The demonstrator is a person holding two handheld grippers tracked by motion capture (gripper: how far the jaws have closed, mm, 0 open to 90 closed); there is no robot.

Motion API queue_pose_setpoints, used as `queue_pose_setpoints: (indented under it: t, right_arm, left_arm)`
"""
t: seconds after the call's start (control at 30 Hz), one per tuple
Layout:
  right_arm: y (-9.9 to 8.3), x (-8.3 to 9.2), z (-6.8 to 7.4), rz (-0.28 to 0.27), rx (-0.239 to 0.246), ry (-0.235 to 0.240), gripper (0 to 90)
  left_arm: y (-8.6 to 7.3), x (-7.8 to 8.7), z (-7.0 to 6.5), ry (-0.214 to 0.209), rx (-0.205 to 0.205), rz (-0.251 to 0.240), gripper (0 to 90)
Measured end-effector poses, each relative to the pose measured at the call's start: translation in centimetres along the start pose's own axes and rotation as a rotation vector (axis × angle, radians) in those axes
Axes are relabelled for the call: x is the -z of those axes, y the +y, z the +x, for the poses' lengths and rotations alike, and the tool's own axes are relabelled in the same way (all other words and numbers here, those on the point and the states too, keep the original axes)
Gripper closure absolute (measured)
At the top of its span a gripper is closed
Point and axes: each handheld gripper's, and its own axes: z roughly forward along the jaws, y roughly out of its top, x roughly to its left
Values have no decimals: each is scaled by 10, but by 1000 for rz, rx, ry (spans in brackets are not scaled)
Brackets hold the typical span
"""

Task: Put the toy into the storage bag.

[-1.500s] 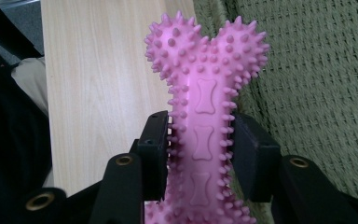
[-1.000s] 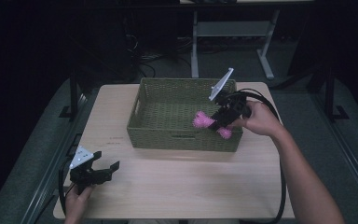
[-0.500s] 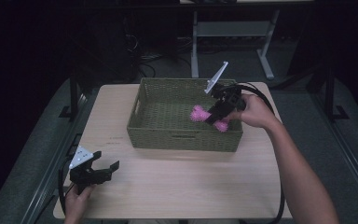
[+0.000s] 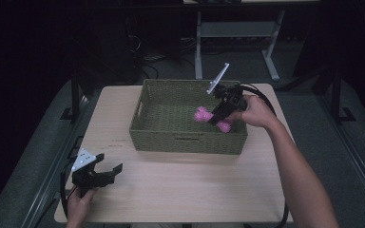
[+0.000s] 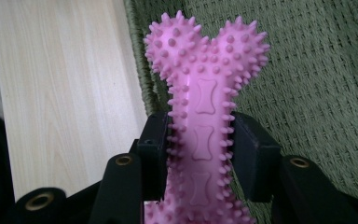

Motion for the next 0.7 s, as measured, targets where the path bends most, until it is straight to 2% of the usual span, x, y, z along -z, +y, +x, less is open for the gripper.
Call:
queue_pose_setpoints:
  t: [0.27, 0.7]
  right_arm:
    - [-2, -6, -10, 5, -21, -2, 582]
    - [-4, -13, -19, 12, -48, -16, 580]
  left_arm:
    - [0, -1, 1, 1, 5, 1, 134]
    - [0, -2, 1, 1, 5, 0, 134]
